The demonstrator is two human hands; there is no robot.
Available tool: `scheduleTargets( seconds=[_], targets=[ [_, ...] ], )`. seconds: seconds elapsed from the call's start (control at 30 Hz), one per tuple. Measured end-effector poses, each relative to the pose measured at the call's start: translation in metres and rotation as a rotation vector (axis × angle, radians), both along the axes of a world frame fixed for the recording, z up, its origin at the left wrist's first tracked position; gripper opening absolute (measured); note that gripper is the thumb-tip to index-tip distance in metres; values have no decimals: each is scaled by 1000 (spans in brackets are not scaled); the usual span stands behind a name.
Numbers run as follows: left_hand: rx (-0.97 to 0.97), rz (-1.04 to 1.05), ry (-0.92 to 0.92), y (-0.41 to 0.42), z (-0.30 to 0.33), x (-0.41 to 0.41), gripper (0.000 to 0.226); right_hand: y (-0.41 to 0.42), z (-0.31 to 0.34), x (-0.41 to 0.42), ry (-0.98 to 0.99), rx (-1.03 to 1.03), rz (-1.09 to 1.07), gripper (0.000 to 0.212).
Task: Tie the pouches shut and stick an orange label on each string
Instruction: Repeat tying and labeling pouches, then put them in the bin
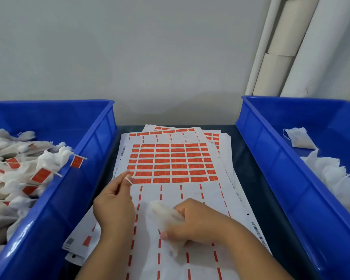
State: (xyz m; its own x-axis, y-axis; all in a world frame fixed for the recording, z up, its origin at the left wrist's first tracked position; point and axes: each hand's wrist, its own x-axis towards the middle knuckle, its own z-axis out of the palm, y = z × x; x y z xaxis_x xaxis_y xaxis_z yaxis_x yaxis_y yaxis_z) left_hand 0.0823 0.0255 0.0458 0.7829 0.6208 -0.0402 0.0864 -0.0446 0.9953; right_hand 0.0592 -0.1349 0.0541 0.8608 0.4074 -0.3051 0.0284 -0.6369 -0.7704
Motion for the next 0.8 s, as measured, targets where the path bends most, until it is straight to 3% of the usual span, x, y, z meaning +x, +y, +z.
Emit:
scheduleTargets(
  seconds=[0.07,0.13,0.23,0.33,0.5,0.67,0.8],
  targets=[
    [-34,-23,38,4,-1,3,9,-6,-1,1,61,117,2,21],
    [-4,-83,85,5,-2,5,8,-11,-2,2,92,413,-36,9],
    [177,-157,130,1,-6,5,8,-19,-1,7,167,836,-173,19],
    [424,-317,147,-5,-10,0,12,-23,-4,11,161,986,-345,15],
    [783,-747,106,-15,-8,-8,20,-21,-13,13,-43,672,-628,14],
    [806,-701,-131,-17,-4,-12,24,-15,-14,9,-239,305,-523,10],
    [730,-663,-233,-20,-6,-13,34,-9,-15,8,-229,224,-321,23]
  ],
)
